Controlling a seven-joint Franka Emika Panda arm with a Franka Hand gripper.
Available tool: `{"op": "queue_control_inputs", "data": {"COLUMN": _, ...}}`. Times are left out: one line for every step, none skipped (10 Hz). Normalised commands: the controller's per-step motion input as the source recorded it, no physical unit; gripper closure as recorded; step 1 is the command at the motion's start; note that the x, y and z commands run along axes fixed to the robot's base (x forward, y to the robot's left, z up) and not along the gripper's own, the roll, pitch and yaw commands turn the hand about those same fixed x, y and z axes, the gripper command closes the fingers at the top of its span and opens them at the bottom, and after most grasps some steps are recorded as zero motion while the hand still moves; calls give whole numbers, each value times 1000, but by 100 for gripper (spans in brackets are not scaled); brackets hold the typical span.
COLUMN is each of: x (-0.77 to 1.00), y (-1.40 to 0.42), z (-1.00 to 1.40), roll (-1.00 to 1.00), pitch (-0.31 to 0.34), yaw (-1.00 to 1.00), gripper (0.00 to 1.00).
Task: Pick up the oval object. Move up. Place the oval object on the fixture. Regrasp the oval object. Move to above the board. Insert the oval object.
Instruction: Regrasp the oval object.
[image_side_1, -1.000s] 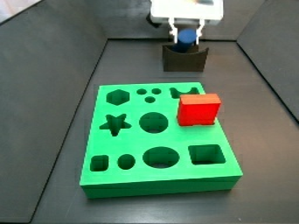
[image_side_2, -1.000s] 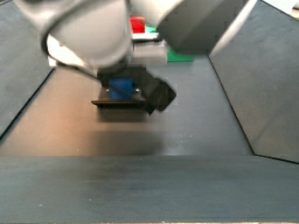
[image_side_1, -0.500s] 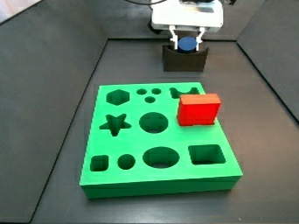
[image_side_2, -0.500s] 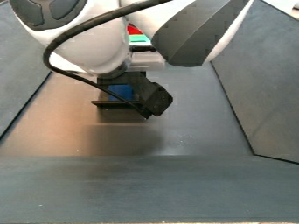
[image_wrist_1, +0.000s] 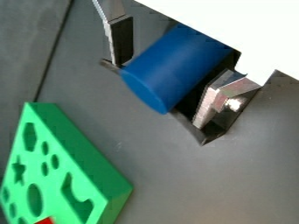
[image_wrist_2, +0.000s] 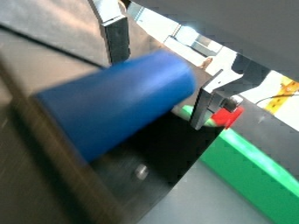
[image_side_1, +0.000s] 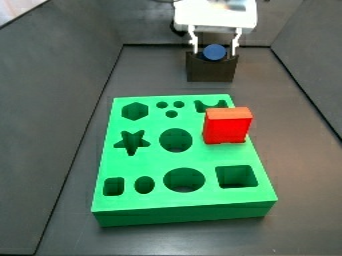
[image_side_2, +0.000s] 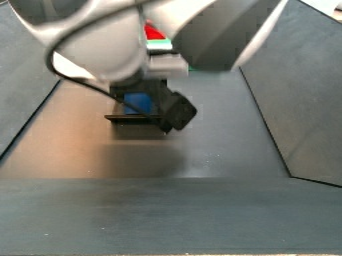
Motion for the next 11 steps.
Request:
{"op": "queue_control_inputs", "data": {"x": -20, "y": 4, "z": 1000, "roll": 12, "pitch": 58, "yaw": -4, "gripper": 0}}
{"op": "queue_control_inputs", "data": {"x": -28, "y": 9, "z": 1000, "roll": 20, "pitch": 54, "yaw": -13, "gripper": 0}}
{"op": "queue_control_inputs", "data": {"x": -35, "y": 10, "z": 1000, "roll": 29, "pitch": 51, "yaw": -20, "gripper": 0}}
{"op": "queue_control_inputs", "data": {"x": -35, "y": 9, "z": 895, "roll": 35, "pitch": 48, "yaw": -24, "gripper": 0}}
{"op": "queue_control_inputs", "data": {"x": -34, "y": 11, "z": 766, "roll": 36, "pitch": 47, "yaw": -28, "gripper": 0}}
{"op": "queue_control_inputs", "data": {"x": -33, "y": 12, "z": 444, "roll": 40, "pitch": 43, "yaw": -31, "gripper": 0}}
{"op": "queue_control_inputs", "data": {"x": -32, "y": 12, "z": 251, "roll": 43, "pitch": 42, "yaw": -31, "gripper": 0}}
{"op": "queue_control_inputs", "data": {"x": -116, "y": -733, "z": 808, "roll": 1000, "pitch": 45, "yaw": 19, "gripper": 0}}
{"op": "queue_control_inputs", "data": {"x": -95, "y": -719, "z": 730, "roll": 1000, "pitch": 45, "yaw": 19, "gripper": 0}}
{"op": "queue_control_inputs", "data": {"x": -100, "y": -605, "z": 621, "roll": 1000, "pitch": 36, "yaw": 19, "gripper": 0}}
{"op": "queue_control_inputs", "data": {"x": -107, "y": -387, "z": 366, "roll": 1000, "pitch": 24, "yaw": 18, "gripper": 0}}
